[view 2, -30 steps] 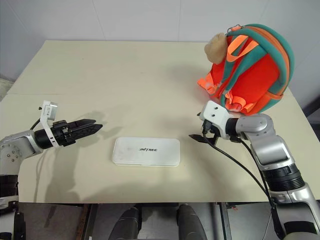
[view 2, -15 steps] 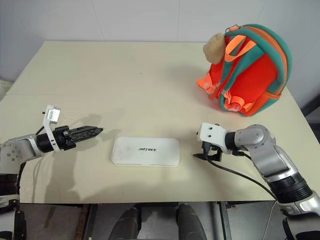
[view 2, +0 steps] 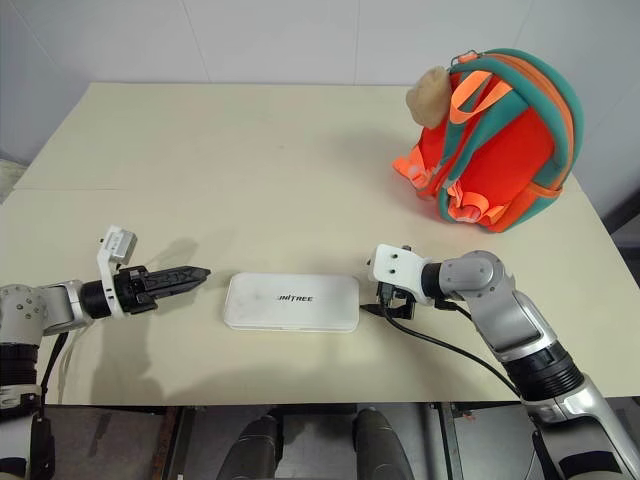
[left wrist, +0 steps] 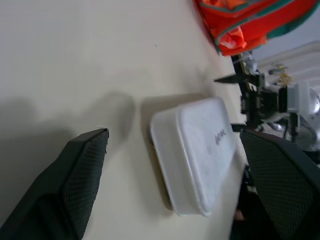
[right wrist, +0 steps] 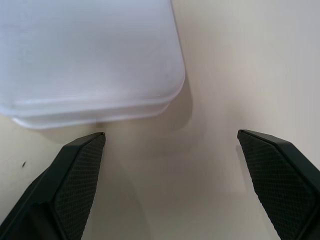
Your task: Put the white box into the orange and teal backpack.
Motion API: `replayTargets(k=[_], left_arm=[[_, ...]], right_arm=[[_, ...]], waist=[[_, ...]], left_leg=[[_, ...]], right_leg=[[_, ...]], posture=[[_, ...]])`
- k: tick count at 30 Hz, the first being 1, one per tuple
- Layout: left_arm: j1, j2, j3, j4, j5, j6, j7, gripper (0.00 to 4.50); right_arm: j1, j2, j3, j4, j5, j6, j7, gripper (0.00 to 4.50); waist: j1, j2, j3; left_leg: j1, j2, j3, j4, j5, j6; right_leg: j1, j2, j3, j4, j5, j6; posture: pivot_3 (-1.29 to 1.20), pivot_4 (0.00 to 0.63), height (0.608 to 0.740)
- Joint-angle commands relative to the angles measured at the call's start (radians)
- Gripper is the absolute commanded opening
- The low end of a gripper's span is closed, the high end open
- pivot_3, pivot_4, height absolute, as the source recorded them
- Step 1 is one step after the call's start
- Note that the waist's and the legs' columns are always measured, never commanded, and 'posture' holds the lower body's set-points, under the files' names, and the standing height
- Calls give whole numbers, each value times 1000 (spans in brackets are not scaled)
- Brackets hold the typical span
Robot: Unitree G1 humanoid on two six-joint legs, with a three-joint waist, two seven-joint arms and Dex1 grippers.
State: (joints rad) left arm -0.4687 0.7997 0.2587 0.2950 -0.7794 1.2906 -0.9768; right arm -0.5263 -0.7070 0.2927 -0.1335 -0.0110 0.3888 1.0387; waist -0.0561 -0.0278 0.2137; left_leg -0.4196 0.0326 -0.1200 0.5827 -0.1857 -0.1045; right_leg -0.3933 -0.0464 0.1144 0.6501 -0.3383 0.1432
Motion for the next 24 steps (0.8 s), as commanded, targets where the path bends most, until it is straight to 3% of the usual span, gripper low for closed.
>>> replayTargets(k=[1,24], left_arm=[[-16,-10,-25,-8,-22,31,-29,4500],[-178,-102,-145,98,-13,95,-82,4500]], right_arm=[[-8,12,7,6,-13,-22,-12,4477],[-37,43,-9,33,-15,-55,-16,4477]], waist=[[0,0,0],[1,0,0]], left_leg=[[0,0,0,0,0,0],[1,0,-1,2,1,-2]], right_leg=[[0,0,0,0,0,0],[0,0,0,3,0,0]], posture=[[0,150,740],[0,150,740]])
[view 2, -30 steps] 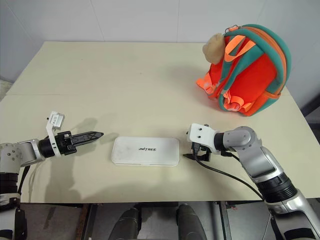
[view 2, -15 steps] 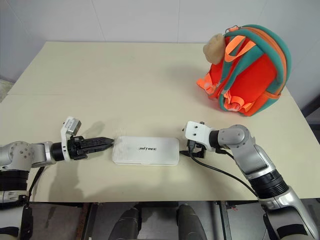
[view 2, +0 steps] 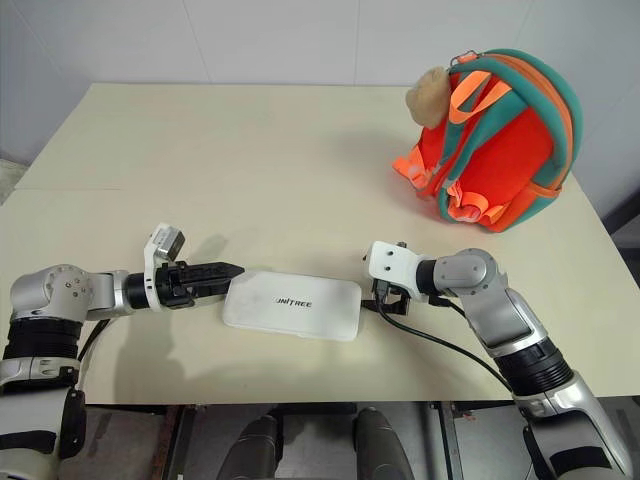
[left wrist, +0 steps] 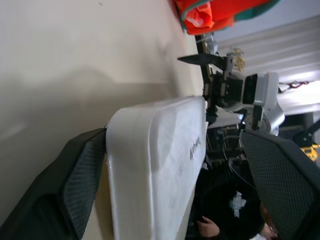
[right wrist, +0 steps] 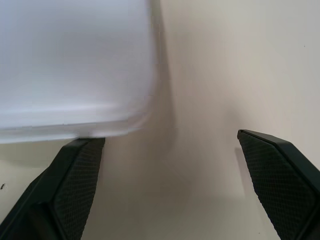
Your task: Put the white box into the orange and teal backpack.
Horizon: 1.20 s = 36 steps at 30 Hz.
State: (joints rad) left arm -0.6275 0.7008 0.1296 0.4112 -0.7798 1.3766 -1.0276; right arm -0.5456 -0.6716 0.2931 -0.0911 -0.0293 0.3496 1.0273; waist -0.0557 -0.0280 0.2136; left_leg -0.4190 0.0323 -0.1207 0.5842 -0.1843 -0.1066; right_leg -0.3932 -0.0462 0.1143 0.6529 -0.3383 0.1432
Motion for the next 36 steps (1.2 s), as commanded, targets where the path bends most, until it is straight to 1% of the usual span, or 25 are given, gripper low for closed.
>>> replayTargets(k=[1,4,6,9,12,15,21,27,36], left_arm=[[-18,-2,-24,-24,-12,10,-35,4500],[-9,17,-74,-45,17,-19,-50,4500],[-6,33,-101,-26,54,-69,-56,4500],[-18,44,-101,17,86,-126,-61,4500],[-27,52,-95,30,96,-142,-68,4500],[-23,69,-93,27,102,-145,-86,4500],[-8,86,-98,4,100,-138,-98,4500],[-7,83,-102,5,109,-143,-101,4500],[1,87,-109,-20,105,-123,-110,4500]], right_arm=[[-20,9,-10,-7,3,-18,-6,4477],[-32,13,-9,11,-2,-27,-9,4477],[-37,16,-7,18,-4,-31,-8,4477],[-41,17,-6,24,-5,-36,-5,4477],[-41,11,-6,27,-7,-36,-1,4477],[-42,-25,-9,30,-44,-20,-6,4477],[-26,-150,7,17,-91,-27,55,4477],[2,-217,26,-62,-69,13,151,4477],[58,-218,25,-251,40,153,241,4477]], waist=[[0,0,0],[0,0,0],[0,0,0],[1,0,0],[1,0,0],[0,0,0],[7,0,0],[7,0,0],[4,0,0]], left_leg=[[0,0,0,0,0,0],[0,0,0,0,0,0],[0,0,0,0,0,-1],[0,0,0,-1,1,-1],[0,0,0,0,1,-1],[0,0,0,-1,1,-1],[0,0,0,-1,1,-1],[0,0,0,-1,1,-1],[0,0,0,-2,1,-1]], right_leg=[[0,0,0,0,0,0],[0,0,0,0,0,0],[0,0,0,0,0,0],[0,0,0,0,0,0],[0,0,0,0,0,0],[0,0,0,0,0,0],[0,0,0,-1,0,0],[0,0,0,-1,0,0],[0,0,0,-1,-1,0]], posture=[[0,150,740],[0,150,740],[0,150,740],[0,150,740],[0,150,740],[0,150,740],[0,150,740],[0,150,740],[0,150,740]])
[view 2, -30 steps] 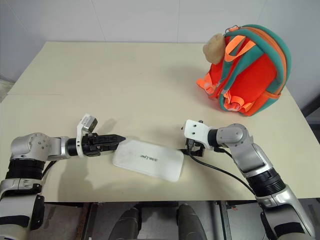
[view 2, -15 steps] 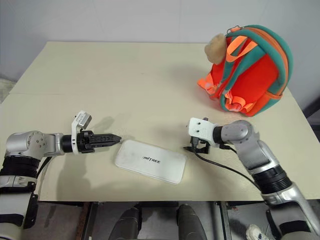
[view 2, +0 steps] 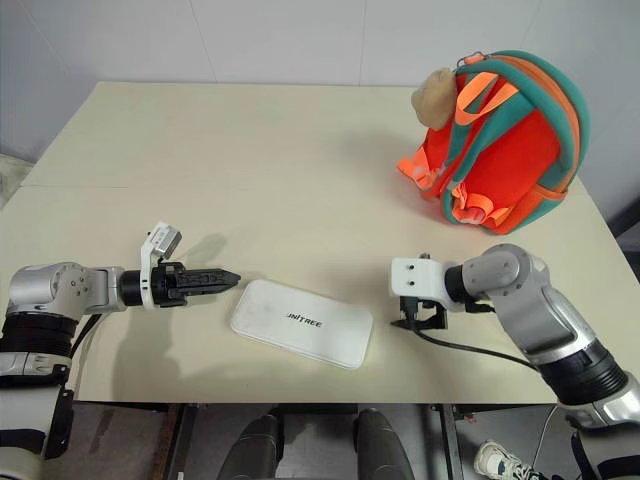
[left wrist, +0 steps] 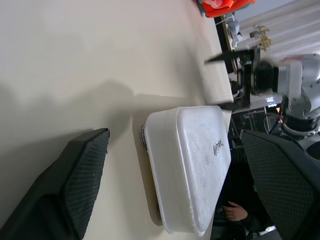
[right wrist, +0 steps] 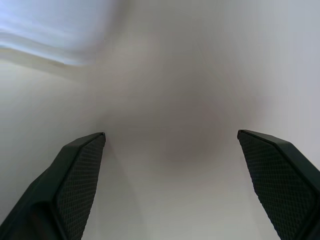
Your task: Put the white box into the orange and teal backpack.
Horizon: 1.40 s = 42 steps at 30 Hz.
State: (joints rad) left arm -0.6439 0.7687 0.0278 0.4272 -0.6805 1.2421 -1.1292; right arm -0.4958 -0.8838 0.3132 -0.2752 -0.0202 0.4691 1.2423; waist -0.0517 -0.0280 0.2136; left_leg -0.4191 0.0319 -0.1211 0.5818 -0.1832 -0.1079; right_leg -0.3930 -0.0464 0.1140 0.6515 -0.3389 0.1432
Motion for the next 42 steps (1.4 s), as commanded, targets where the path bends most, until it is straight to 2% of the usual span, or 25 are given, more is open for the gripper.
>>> replayTargets(k=[1,17,31,37,42], left_arm=[[17,20,-7,-38,5,14,-9,4500],[71,19,25,-167,-32,84,20,4500],[151,38,53,-270,-77,164,51,4500],[161,26,95,-293,-103,194,80,4500],[169,-11,181,-310,-129,224,141,4500]], right_arm=[[11,-7,7,-78,36,41,29,4477],[-64,101,27,-65,50,80,-47,4477],[-112,154,43,34,8,22,-101,4477],[-124,174,45,73,-9,-5,-117,4477],[-116,176,44,68,-10,-7,-117,4477]], waist=[[-1,0,0],[-2,0,0],[-3,0,0],[-4,0,0],[-2,0,0]], left_leg=[[0,0,0,0,0,0],[-1,0,0,0,0,0],[0,0,0,-1,0,0],[0,0,0,-1,0,0],[-1,0,0,-1,0,0]], right_leg=[[0,0,0,0,0,0],[-1,0,0,0,0,0],[-1,0,0,0,0,0],[-1,0,0,0,0,-1],[-1,0,0,0,0,-1]], posture=[[0,150,740],[0,150,740],[0,150,740],[0,150,740],[0,150,740]])
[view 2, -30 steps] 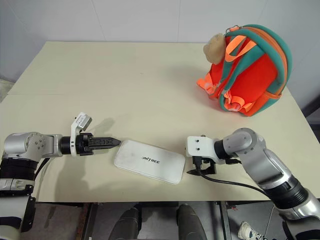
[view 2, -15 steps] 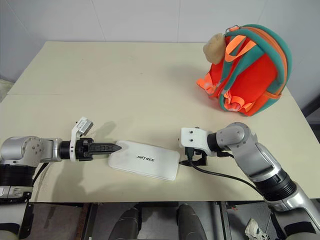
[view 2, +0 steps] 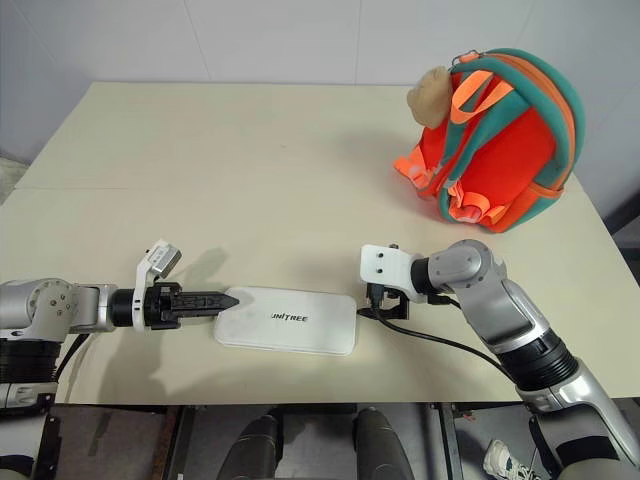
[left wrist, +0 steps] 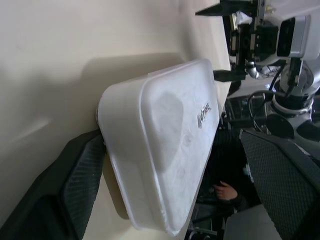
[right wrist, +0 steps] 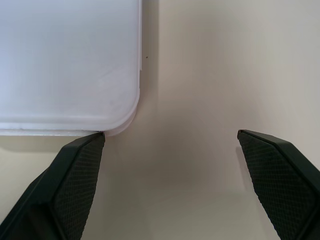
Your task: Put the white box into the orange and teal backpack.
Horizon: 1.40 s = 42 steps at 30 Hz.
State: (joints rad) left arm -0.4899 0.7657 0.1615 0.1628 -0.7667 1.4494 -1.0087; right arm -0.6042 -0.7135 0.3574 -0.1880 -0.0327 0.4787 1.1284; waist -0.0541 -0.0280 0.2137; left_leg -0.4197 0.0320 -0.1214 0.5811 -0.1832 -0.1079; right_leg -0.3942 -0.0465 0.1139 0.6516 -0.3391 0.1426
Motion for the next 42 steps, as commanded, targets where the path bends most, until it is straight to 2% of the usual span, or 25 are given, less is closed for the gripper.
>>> replayTargets(k=[1,6,19,24,29,42], left_arm=[[20,-11,53,-53,-43,17,29,4500],[43,-34,94,-76,-60,46,80,4500],[129,59,80,-52,-51,18,72,4500],[133,54,98,-42,-87,56,65,4500],[146,9,100,-94,-135,111,82,4500],[87,-122,180,-63,-167,145,152,4500]], right_arm=[[-6,6,0,-21,3,-17,-3,4477],[-7,11,3,-17,4,-18,-2,4477],[-16,13,8,4,-3,-31,2,4477],[-20,17,10,9,-3,-34,4,4477],[-23,19,10,13,-2,-39,8,4477],[-33,22,10,30,-1,-57,17,4477]], waist=[[-1,0,0],[0,0,0],[-5,0,0],[-3,0,0],[-2,0,0],[1,0,0]], left_leg=[[0,0,0,0,0,0],[0,0,0,0,0,0],[1,0,0,0,0,0],[1,0,0,-1,0,0],[1,0,0,-1,0,0],[1,0,0,0,0,0]], right_leg=[[0,0,0,0,0,0],[0,0,0,0,0,0],[0,0,0,0,0,0],[0,0,0,0,0,-1],[0,0,0,0,0,-1],[1,0,0,0,0,-1]], posture=[[0,150,740],[0,150,740],[0,150,740],[0,150,740],[0,150,740],[0,150,740]])
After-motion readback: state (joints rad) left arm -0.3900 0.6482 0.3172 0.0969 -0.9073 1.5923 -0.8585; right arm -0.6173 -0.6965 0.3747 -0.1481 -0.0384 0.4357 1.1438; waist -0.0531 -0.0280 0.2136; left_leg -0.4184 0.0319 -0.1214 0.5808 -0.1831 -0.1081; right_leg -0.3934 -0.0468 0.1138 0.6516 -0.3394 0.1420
